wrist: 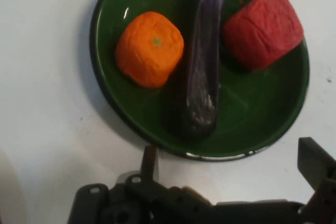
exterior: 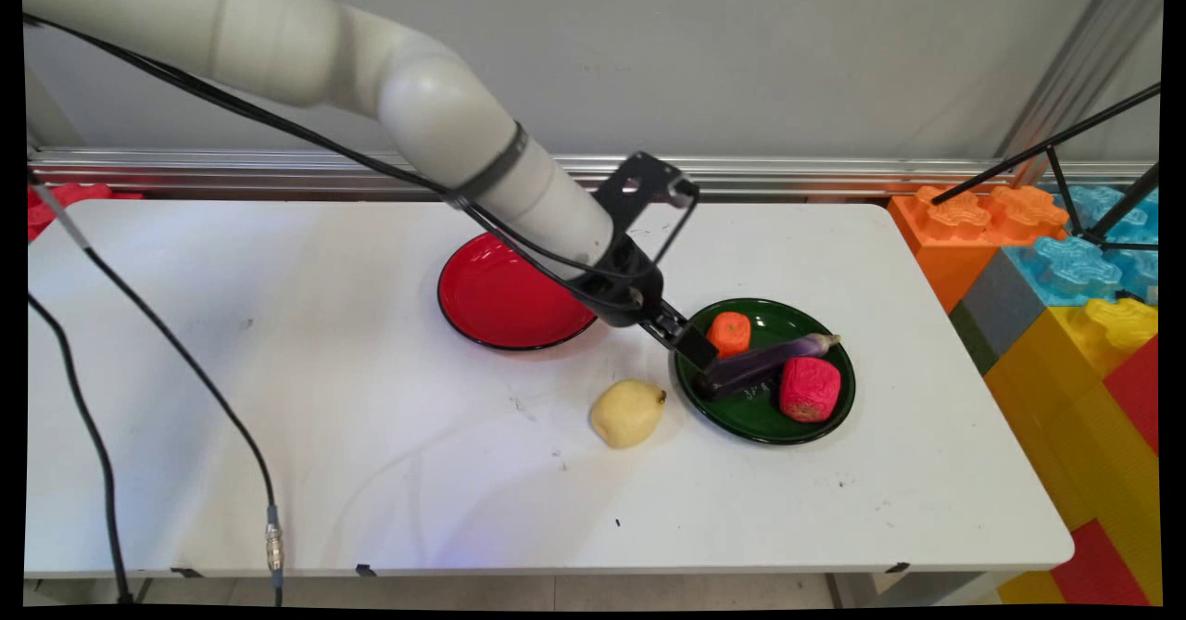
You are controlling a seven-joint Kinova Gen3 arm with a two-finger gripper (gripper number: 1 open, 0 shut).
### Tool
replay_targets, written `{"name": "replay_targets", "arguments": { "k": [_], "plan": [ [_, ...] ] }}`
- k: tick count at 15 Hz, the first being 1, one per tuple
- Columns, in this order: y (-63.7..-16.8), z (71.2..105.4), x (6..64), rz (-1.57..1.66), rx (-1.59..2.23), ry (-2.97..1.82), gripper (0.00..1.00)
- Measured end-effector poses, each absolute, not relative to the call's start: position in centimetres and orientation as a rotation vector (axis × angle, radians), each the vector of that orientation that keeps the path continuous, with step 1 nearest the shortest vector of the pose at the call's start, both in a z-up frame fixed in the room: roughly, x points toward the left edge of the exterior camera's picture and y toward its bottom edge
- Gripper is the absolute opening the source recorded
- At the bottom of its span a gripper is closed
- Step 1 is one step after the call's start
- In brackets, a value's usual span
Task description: Pick up the eggplant from the green plate
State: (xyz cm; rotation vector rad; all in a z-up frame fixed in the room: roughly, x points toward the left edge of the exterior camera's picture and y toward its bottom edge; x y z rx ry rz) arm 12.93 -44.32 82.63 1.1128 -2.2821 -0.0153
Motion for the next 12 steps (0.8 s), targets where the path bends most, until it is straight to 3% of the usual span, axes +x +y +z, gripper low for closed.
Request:
{"name": "replay_targets", "arguments": {
  "k": [12],
  "plan": [
    [-46.7, 75.1, 9.9, 0.031, 0.852, -2.327, 1.00]
  ]
}}
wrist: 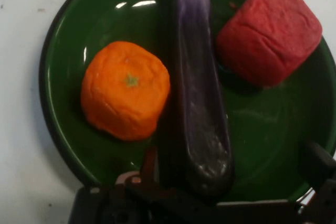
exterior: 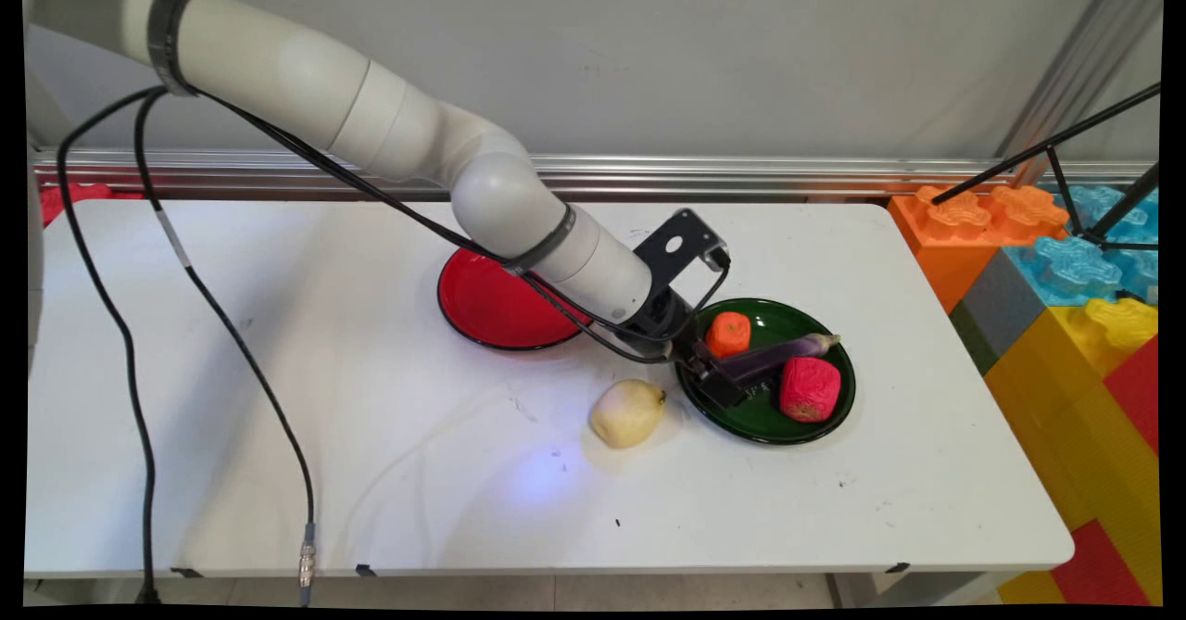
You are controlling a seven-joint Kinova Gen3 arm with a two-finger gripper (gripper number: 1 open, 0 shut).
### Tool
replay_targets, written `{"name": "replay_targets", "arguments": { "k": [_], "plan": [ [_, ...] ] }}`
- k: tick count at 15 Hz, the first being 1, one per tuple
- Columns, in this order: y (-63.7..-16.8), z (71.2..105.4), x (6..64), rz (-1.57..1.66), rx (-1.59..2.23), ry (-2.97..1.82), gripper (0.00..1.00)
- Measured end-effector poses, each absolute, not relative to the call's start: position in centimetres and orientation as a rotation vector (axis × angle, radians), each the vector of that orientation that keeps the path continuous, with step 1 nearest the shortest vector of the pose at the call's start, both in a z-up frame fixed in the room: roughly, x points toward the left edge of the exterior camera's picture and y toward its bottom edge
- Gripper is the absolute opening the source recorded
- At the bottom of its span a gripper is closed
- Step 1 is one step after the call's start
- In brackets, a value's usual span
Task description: Pick up the eggplant from the green plate
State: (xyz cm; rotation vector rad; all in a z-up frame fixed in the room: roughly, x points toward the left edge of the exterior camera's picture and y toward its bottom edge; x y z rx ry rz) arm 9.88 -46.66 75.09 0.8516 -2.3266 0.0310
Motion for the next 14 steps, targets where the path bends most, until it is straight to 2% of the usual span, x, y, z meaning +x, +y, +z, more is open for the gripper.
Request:
{"name": "replay_targets", "arguments": {
  "k": [14],
  "plan": [
    [-47.3, 73.2, 9.4, 0.061, 0.781, -2.334, 1.00]
  ]
}}
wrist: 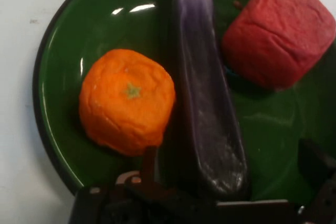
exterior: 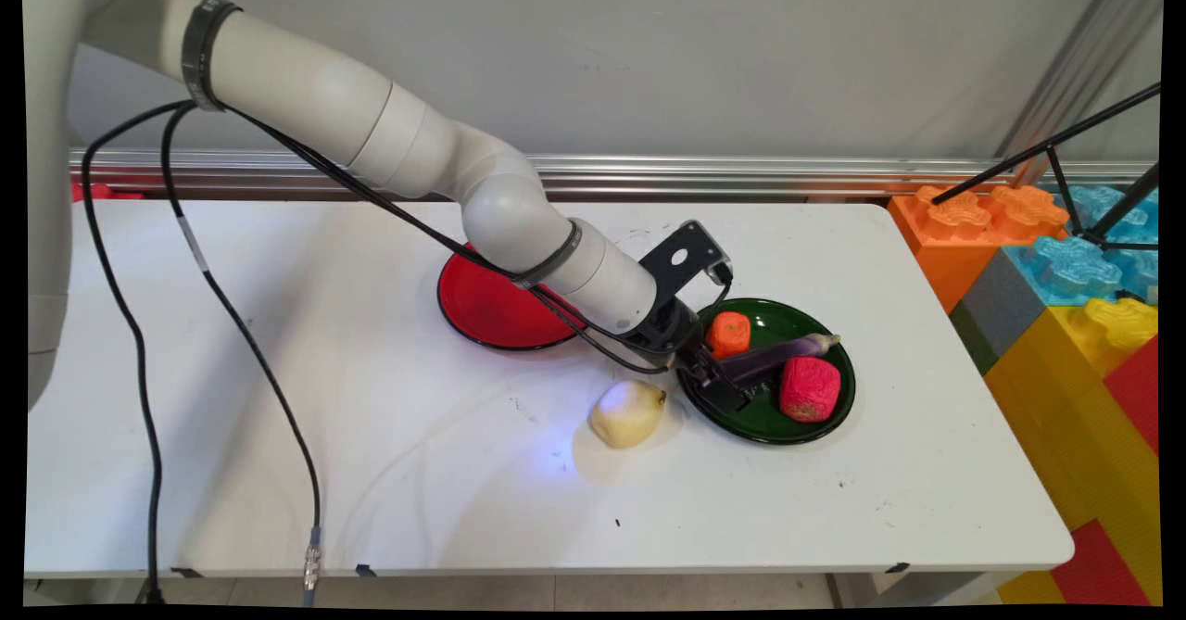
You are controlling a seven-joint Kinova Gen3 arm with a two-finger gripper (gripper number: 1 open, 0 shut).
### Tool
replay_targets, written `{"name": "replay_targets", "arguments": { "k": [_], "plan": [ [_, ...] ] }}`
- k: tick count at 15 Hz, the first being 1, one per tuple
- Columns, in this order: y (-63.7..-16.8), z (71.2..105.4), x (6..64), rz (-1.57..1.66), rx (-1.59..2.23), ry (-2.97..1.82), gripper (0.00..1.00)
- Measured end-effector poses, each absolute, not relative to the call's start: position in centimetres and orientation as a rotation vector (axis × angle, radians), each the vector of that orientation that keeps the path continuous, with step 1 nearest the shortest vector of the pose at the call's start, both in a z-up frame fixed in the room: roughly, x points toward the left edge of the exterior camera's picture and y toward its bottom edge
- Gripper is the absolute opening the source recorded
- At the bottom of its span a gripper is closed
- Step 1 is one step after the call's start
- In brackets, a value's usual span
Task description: Pick up the eggplant from the green plate, then place the picked object on the table
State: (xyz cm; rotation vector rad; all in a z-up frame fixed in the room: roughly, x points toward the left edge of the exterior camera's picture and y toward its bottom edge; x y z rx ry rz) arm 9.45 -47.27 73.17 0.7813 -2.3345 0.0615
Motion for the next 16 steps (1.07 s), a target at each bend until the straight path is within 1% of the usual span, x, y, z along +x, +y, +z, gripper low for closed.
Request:
{"name": "replay_targets", "arguments": {
  "k": [3, 4, 12, 16],
  "plan": [
    [-47.3, 73.1, 9.5, 0.066, 0.776, -2.338, 1.00],
    [-47.3, 73.1, 9.5, 0.068, 0.774, -2.340, 0.00],
    [-47.2, 73.2, 9.8, 0.082, 0.769, -2.357, 0.00],
    [-47.3, 74.9, 9.8, 0.086, 0.774, -2.331, 0.00]
  ]
}}
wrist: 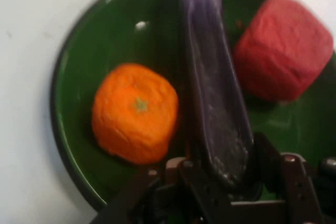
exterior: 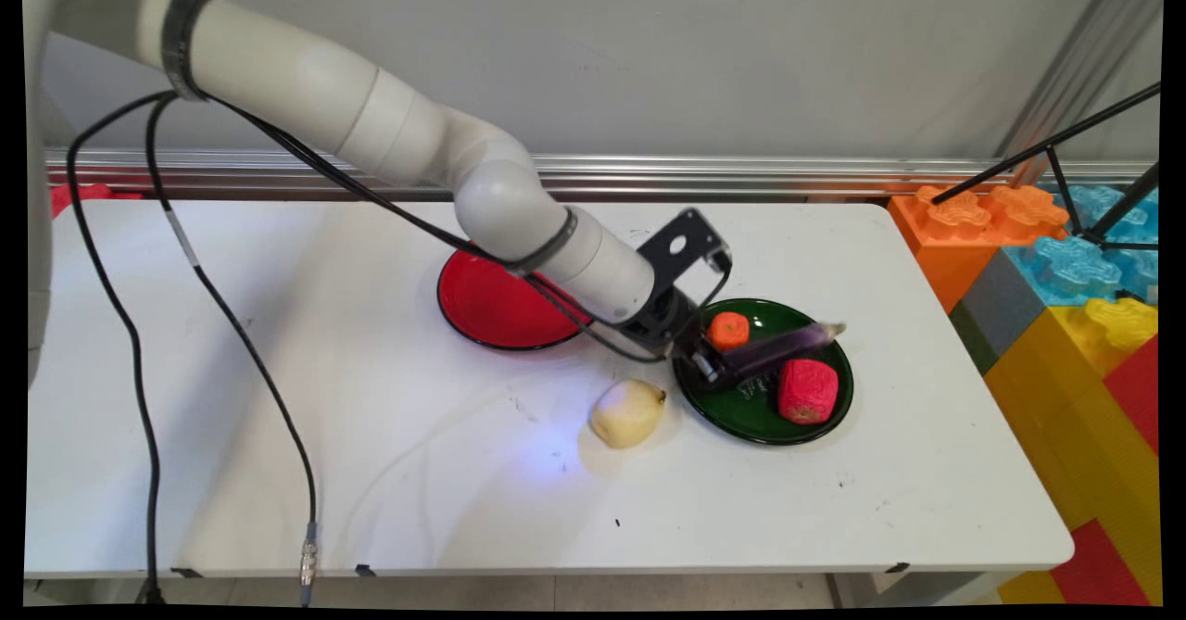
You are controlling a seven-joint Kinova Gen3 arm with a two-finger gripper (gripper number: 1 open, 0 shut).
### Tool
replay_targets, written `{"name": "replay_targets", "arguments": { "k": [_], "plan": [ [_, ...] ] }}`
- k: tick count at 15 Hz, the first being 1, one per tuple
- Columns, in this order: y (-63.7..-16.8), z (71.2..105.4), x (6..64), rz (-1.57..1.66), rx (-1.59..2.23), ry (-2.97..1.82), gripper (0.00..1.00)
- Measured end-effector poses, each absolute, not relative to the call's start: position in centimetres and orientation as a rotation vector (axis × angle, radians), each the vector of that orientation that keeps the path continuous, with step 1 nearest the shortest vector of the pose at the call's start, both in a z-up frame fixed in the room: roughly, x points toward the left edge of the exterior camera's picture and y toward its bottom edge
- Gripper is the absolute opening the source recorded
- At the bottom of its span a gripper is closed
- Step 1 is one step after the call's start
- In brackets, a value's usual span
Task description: Place the picked object on the table
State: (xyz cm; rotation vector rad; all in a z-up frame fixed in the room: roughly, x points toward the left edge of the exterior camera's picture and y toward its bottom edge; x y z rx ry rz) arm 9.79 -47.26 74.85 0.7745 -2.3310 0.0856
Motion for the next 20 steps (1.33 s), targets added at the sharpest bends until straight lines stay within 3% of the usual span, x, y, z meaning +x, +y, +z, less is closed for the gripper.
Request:
{"name": "replay_targets", "arguments": {
  "k": [7, 12, 20],
  "plan": [
    [-47.4, 81.6, 11.9, 0.093, 0.762, -2.285, 0.00],
    [-47.0, 86.7, 16.8, 0.065, 0.633, -2.297, 0.00],
    [-45.5, 90.0, 27.6, -0.032, 0.280, -2.362, 0.00]
  ]
}}
